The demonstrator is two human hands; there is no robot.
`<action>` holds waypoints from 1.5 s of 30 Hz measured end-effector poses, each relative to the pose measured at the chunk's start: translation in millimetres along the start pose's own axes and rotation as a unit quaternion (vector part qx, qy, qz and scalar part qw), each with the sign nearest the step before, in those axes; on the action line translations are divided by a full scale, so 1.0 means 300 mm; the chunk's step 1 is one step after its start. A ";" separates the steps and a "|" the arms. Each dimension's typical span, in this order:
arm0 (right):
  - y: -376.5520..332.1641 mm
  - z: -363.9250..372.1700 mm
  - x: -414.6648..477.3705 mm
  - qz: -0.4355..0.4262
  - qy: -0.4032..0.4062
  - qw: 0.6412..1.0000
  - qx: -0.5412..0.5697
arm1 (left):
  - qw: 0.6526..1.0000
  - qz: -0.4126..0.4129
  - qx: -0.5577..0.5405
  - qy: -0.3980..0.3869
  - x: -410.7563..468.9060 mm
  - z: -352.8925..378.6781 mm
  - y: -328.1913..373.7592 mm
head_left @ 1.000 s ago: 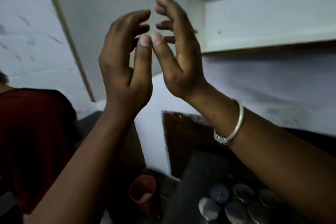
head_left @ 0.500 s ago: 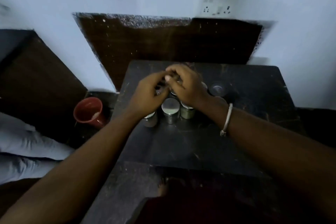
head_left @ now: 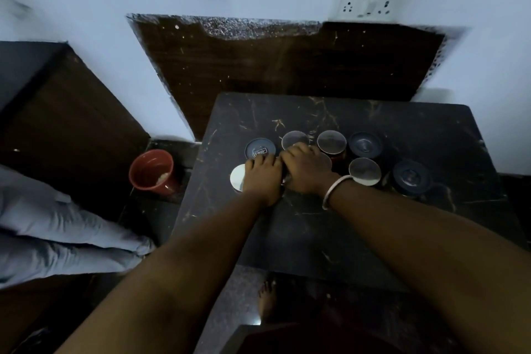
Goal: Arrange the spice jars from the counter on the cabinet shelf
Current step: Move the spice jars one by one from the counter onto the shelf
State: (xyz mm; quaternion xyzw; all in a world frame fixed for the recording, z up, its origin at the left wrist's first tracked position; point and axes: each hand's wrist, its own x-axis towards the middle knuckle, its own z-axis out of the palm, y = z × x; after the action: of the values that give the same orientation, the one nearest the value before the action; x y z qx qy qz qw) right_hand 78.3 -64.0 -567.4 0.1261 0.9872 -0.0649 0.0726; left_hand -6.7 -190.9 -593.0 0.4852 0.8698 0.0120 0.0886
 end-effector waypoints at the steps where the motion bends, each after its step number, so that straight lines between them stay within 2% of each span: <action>1: 0.000 -0.001 -0.002 -0.005 0.007 1.000 -0.007 | 1.000 0.003 -0.002 0.002 -0.003 0.002 -0.003; 9: 0.002 -0.012 -0.026 -0.010 0.025 0.997 0.075 | 0.993 0.024 -0.082 0.084 -0.040 0.021 -0.059; 12: 0.005 -0.054 -0.063 0.003 0.019 0.984 0.177 | 0.976 0.035 -0.195 0.094 -0.069 -0.028 -0.066; 14: 0.013 -0.118 -0.099 0.008 0.015 0.952 0.307 | 0.936 0.063 -0.329 0.106 -0.107 -0.093 -0.061; 16: 0.028 -0.212 -0.147 0.004 0.012 0.892 0.452 | 0.877 0.073 -0.458 0.124 -0.152 -0.190 -0.043; 17: 0.032 -0.265 -0.172 0.003 0.017 0.849 0.528 | 0.846 0.072 -0.511 0.133 -0.172 -0.254 -0.030; 18: 0.035 -0.325 -0.198 -0.003 0.025 0.791 0.611 | 0.813 0.073 -0.560 0.142 -0.187 -0.330 -0.013; 20: 0.023 -0.421 -0.251 -0.020 0.012 0.626 0.780 | 0.735 0.080 -0.657 0.150 -0.204 -0.497 0.023; 21: 0.015 -0.466 -0.275 -0.042 -0.010 0.555 0.831 | 0.690 0.087 -0.703 0.151 -0.206 -0.589 0.044; 22: -0.001 -0.498 -0.301 -0.069 -0.032 0.512 0.855 | 0.644 0.097 -0.745 0.141 -0.212 -0.667 0.064; 23: -0.020 -0.530 -0.326 -0.098 -0.044 0.489 0.866 | 0.606 0.114 -0.776 0.133 -0.216 -0.742 0.083; 25: -0.054 -0.574 -0.361 -0.134 -0.044 0.469 0.872 | 0.558 0.138 -0.809 0.119 -0.221 -0.854 0.126; 27: -0.082 -0.625 -0.380 -0.135 0.001 0.484 0.864 | 0.538 0.150 -0.820 0.121 -0.230 -0.921 0.168; 31: -0.099 -0.718 -0.412 -0.091 0.169 0.584 0.789 | 0.532 0.120 -0.821 0.170 -0.252 -0.968 0.224; 33: -0.091 -0.734 -0.434 -0.092 0.226 0.624 0.742 | 0.540 0.114 -0.815 0.177 -0.269 -0.974 0.245; 35: -0.084 -0.732 -0.449 -0.107 0.248 0.635 0.724 | 0.564 0.113 -0.796 0.188 -0.281 -0.980 0.269; 40: -0.071 -0.733 -0.464 -0.115 0.273 0.633 0.715 | 0.595 0.127 -0.769 0.195 -0.293 -1.010 0.310; 45: -0.064 -0.778 -0.474 -0.116 0.281 0.653 0.693 | 0.595 0.131 -0.767 0.203 -0.290 -1.041 0.325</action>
State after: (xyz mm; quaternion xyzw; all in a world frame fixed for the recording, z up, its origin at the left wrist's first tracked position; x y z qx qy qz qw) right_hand 179.8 -82.2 -313.6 0.0363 0.6350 -0.7000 -0.3246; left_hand 68.4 -192.6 -263.0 0.3322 0.4625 0.7841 0.2469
